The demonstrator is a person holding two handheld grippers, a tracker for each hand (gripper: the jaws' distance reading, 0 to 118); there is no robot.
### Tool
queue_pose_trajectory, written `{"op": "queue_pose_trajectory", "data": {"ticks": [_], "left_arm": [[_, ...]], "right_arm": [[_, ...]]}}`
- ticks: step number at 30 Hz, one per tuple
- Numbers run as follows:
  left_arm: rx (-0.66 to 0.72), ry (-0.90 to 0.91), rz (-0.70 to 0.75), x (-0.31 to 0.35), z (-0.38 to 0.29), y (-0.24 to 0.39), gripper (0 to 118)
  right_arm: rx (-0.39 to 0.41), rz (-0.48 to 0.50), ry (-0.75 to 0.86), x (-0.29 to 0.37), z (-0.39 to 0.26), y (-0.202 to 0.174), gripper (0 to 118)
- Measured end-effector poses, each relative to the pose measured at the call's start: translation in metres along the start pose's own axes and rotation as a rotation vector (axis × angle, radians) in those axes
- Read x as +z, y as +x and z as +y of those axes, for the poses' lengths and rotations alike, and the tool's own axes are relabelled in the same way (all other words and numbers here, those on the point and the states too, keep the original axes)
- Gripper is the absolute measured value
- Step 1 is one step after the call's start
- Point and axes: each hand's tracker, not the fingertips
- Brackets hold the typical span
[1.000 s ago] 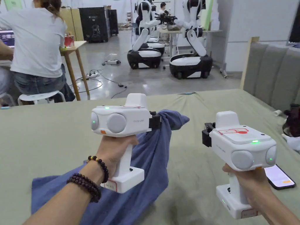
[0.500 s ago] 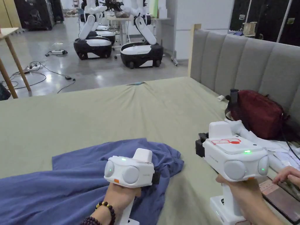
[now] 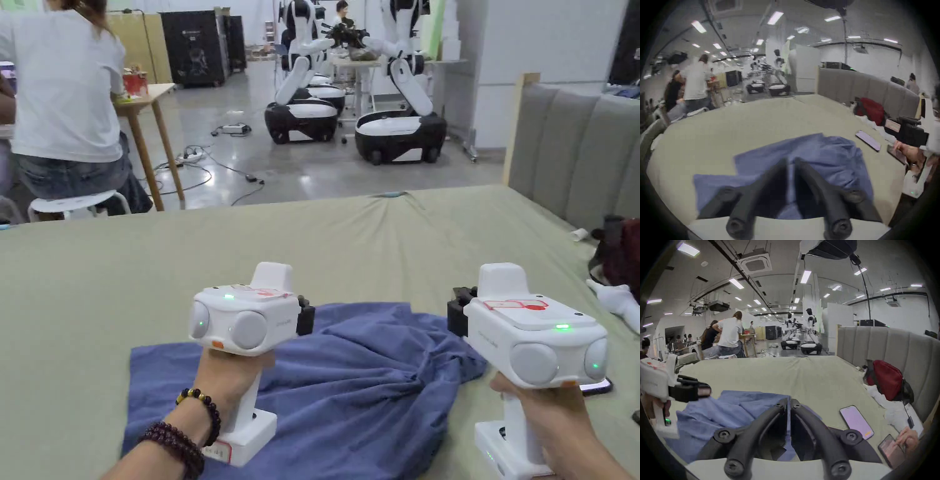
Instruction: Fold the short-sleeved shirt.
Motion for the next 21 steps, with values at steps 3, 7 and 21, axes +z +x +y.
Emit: {"op": "queue_pose_trajectory", "data": {"ticks": [3, 7, 21], "left_arm": [[0.057, -0.031, 0.086, 0.027, -0.007, -0.053, 0], [0.116, -0.022, 0.185, 0.053, -0.012, -0.107, 0], [0.168, -0.214, 0.335, -0.033, -0.036, -0.194, 108]], "right_arm": [[-0.003, 0.067, 0.005, -0.001, 0.006, -0.029, 5], [0.012, 0.114, 0.017, -0.008, 0.009, -0.059, 5], [0.034, 0.173, -0.011, -0.044, -0.001, -0.067, 5]]}}
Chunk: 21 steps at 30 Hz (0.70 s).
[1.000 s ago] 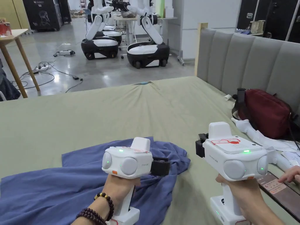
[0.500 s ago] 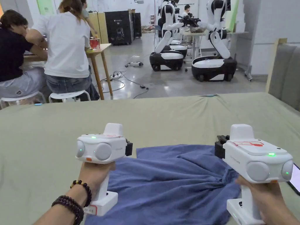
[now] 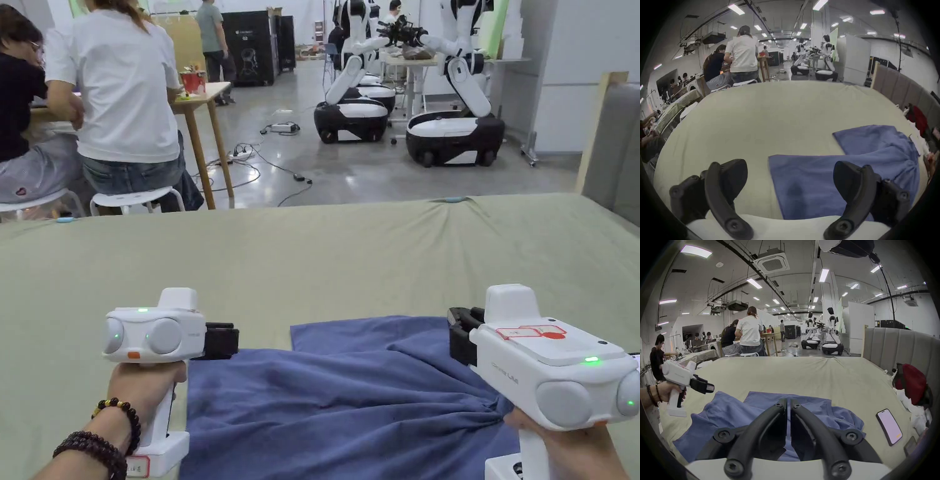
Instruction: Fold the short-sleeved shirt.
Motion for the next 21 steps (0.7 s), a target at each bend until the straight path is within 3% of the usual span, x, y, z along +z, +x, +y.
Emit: {"op": "queue_pose_trajectory", "data": {"ticks": [5, 11, 13, 14, 15, 18, 21], "left_arm": [[-0.001, -0.062, -0.004, -0.044, -0.011, -0.005, 107], [-0.057, -0.119, -0.009, -0.063, -0.021, 0.008, 95], [-0.061, -0.085, -0.064, -0.05, -0.018, 0.012, 47], [-0.066, -0.064, -0.076, -0.042, -0.017, 0.014, 14], [-0.083, -0.056, -0.063, -0.036, -0.017, 0.021, 1], [-0.177, -0.097, -0.066, -0.026, -0.02, 0.04, 1], [-0.183, -0.068, -0.071, -0.005, -0.018, 0.055, 1]], "right_arm": [[0.012, -0.01, -0.02, -0.025, -0.01, 0.013, 5], [0.016, -0.019, -0.059, -0.042, -0.018, 0.017, 5], [0.02, -0.022, -0.063, -0.043, -0.021, 0.019, 5], [0.02, -0.026, -0.065, -0.042, -0.021, 0.02, 5], [0.013, -0.031, -0.068, -0.041, -0.02, 0.021, 5], [-0.022, -0.03, -0.066, -0.026, -0.009, 0.027, 5], [-0.029, -0.034, -0.061, -0.006, 0.003, 0.045, 5]]}}
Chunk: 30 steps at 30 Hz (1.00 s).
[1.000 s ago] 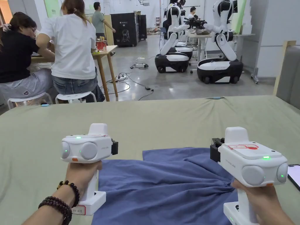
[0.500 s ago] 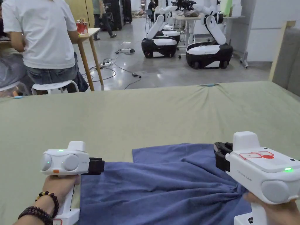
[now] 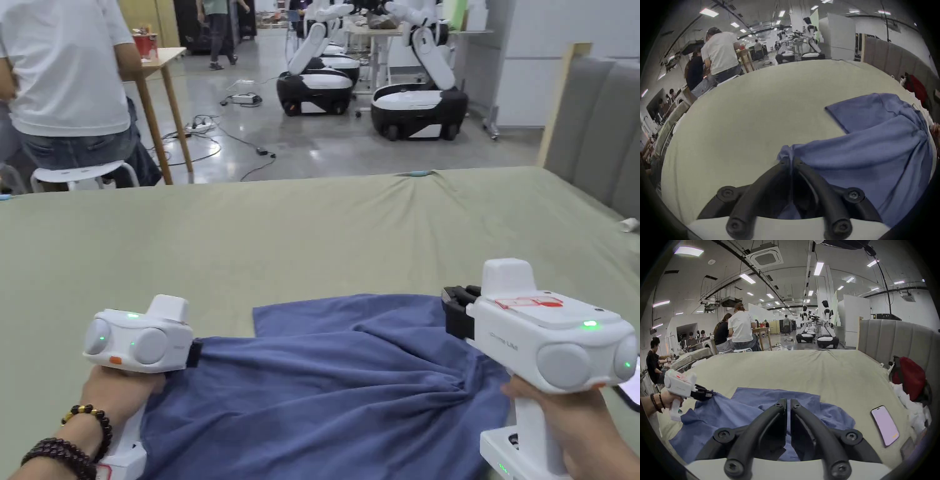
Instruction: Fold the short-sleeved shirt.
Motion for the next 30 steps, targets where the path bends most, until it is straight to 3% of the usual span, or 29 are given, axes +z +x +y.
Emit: {"op": "queue_pose_trajectory", "data": {"ticks": [2, 5, 6, 8, 9, 10, 18, 22, 25, 26, 27, 29, 30], "left_arm": [[0.027, 0.036, -0.012, 0.014, 0.003, -0.001, 1], [0.069, 0.066, -0.038, 0.032, 0.008, 0.0, 1], [0.071, 0.075, -0.037, 0.036, 0.01, 0.0, 1], [0.061, 0.085, -0.033, 0.045, 0.011, 0.004, 1], [0.06, 0.089, -0.033, 0.046, 0.011, 0.004, 1], [0.062, 0.094, -0.031, 0.048, 0.012, 0.005, 1], [0.076, 0.082, -0.019, 0.033, 0.015, 0.012, 1], [0.065, 0.076, -0.016, 0.024, 0.017, 0.014, 1], [0.05, 0.068, -0.01, 0.019, 0.016, 0.014, 1], [0.047, 0.066, -0.006, 0.018, 0.015, 0.013, 1], [0.05, 0.062, -0.005, 0.017, 0.014, 0.012, 1], [0.062, 0.058, -0.009, 0.014, 0.012, 0.011, 1], [0.069, 0.059, -0.009, 0.013, 0.011, 0.011, 1]], "right_arm": [[0.009, -0.02, -0.005, 0.013, 0.006, 0.02, 5], [-0.006, -0.089, -0.026, 0.033, 0.009, 0.052, 19], [-0.016, -0.117, -0.043, 0.038, 0.008, 0.064, 30], [-0.036, -0.135, -0.053, 0.044, 0.0, 0.082, 71], [-0.043, -0.14, -0.07, 0.044, -0.005, 0.09, 86], [-0.05, -0.151, -0.095, 0.043, -0.011, 0.096, 89], [-0.076, -0.168, -0.274, 0.003, -0.071, 0.114, 89], [-0.043, -0.174, -0.342, -0.035, -0.083, 0.116, 84], [-0.026, -0.113, -0.39, -0.058, -0.079, 0.106, 67], [0.004, -0.117, -0.39, -0.062, -0.077, 0.1, 66], [0.049, -0.114, -0.4, -0.062, -0.069, 0.092, 57], [0.071, -0.056, -0.41, -0.069, -0.065, 0.085, 34], [0.071, -0.047, -0.411, -0.072, -0.064, 0.082, 15]]}}
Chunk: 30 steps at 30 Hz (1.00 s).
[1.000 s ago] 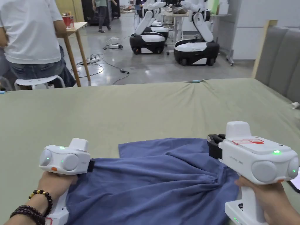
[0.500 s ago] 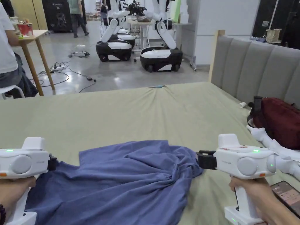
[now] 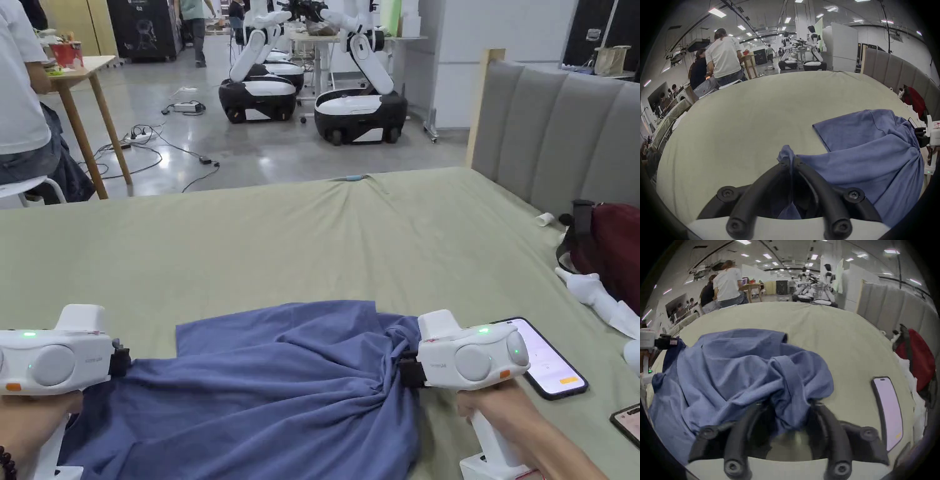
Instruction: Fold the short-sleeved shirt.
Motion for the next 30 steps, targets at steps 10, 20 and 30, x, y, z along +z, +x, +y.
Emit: {"op": "queue_pose_trajectory", "data": {"ticks": [10, 20, 30], "left_arm": [[0.051, 0.094, -0.002, 0.033, 0.017, -0.021, 1], [0.139, 0.348, 0.044, 0.114, 0.096, -0.08, 1], [0.254, 0.573, 0.119, 0.169, 0.209, -0.149, 1]], "right_arm": [[-0.103, 0.042, 0.227, 0.059, 0.022, -0.017, 8], [-0.097, 0.0, 0.489, 0.144, 0.139, -0.021, 8], [-0.153, -0.078, 0.632, 0.168, 0.29, -0.022, 8]]}}
